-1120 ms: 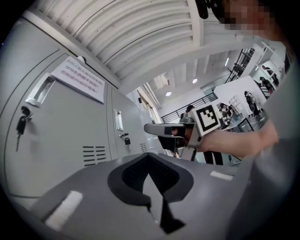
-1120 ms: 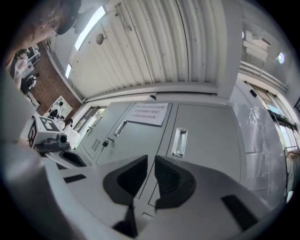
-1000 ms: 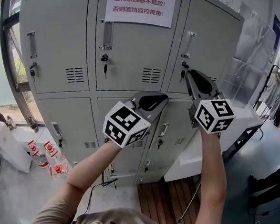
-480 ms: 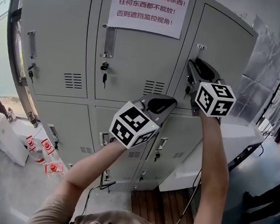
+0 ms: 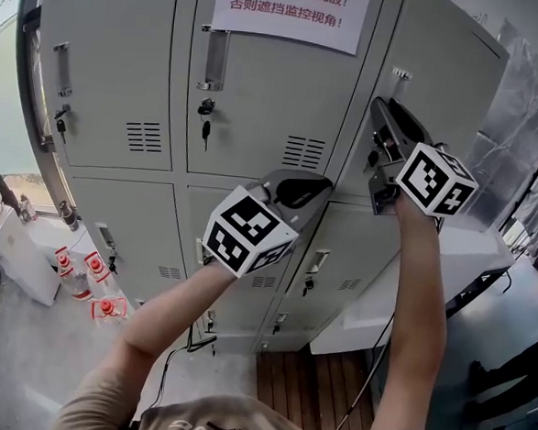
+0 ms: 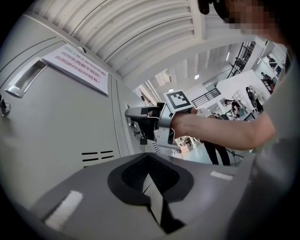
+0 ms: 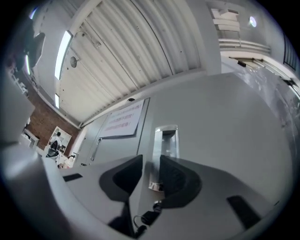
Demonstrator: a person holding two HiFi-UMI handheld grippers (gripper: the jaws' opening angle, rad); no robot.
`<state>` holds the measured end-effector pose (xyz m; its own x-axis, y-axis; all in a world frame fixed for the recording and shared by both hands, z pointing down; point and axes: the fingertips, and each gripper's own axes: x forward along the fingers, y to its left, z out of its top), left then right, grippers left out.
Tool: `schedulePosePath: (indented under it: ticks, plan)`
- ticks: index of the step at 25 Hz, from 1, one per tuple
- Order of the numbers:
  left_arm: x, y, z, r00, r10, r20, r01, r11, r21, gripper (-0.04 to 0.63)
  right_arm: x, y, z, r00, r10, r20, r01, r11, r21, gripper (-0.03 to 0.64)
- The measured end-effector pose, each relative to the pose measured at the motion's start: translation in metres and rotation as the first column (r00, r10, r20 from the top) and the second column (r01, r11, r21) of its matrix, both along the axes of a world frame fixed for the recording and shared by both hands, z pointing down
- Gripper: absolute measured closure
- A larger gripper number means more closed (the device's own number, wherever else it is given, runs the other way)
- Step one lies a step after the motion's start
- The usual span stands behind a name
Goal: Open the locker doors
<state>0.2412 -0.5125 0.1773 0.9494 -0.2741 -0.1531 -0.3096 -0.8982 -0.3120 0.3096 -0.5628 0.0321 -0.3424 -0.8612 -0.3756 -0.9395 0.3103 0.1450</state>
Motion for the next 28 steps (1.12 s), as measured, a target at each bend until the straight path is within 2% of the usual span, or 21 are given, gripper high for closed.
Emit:
schedulePosePath:
  ticks: [4, 7, 10, 11, 13, 16, 17, 19, 24, 28]
  plan:
    - [-0.003, 0.006, 0.006, 1.000, 0.004, 0.015, -0.004, 1.000, -0.001, 0.589, -0.001, 0.039, 0.001, 0.993, 0.062, -0.096, -0.060, 0.998, 0.027, 0.526]
    - [-0.001, 0.018, 0.012, 0.999, 0.026, 0.022, -0.026, 1.000, -0.001, 0.588, 0.003, 0.077, 0.003, 0.991, 0.078, -0.110, -0.075, 0.997, 0.029, 0.522]
    - [0.012, 0.041, 0.016, 0.997, 0.078, 0.029, -0.078, 0.997, -0.005, 0.589, 0.017, 0.122, 0.006, 0.969, 0.184, -0.166, -0.181, 0.983, 0.028, 0.523]
    - [0.017, 0.049, 0.018, 0.995, 0.096, 0.032, -0.096, 0.995, -0.007, 0.588, 0.020, 0.136, 0.007, 0.946, 0.241, -0.216, -0.239, 0.970, 0.034, 0.525]
    - [0.026, 0.065, 0.020, 0.991, 0.129, 0.036, -0.129, 0.992, -0.012, 0.588, 0.026, 0.155, 0.012, 0.875, 0.361, -0.322, -0.364, 0.930, 0.051, 0.525]
    - [0.044, 0.097, 0.024, 0.979, 0.200, 0.046, -0.200, 0.980, -0.011, 0.589, 0.046, 0.184, 0.024, 0.748, 0.511, -0.423, -0.535, 0.842, 0.071, 0.525]
    - [0.048, 0.108, 0.025, 0.974, 0.222, 0.048, -0.222, 0.975, -0.010, 0.588, 0.054, 0.194, 0.027, 0.719, 0.542, -0.435, -0.572, 0.817, 0.072, 0.526]
    - [0.053, 0.125, 0.027, 0.967, 0.251, 0.049, -0.251, 0.968, -0.012, 0.588, 0.071, 0.209, 0.034, 0.699, 0.574, -0.427, -0.614, 0.787, 0.054, 0.529]
    - [0.059, 0.150, 0.033, 0.956, 0.286, 0.065, -0.285, 0.958, -0.016, 0.588, 0.125, 0.240, 0.056, 0.697, 0.629, -0.344, -0.675, 0.737, -0.019, 0.540]
    - [0.057, 0.158, 0.043, 0.954, 0.288, 0.085, -0.287, 0.958, -0.021, 0.589, 0.157, 0.253, 0.082, 0.645, 0.678, -0.353, -0.740, 0.669, -0.067, 0.546]
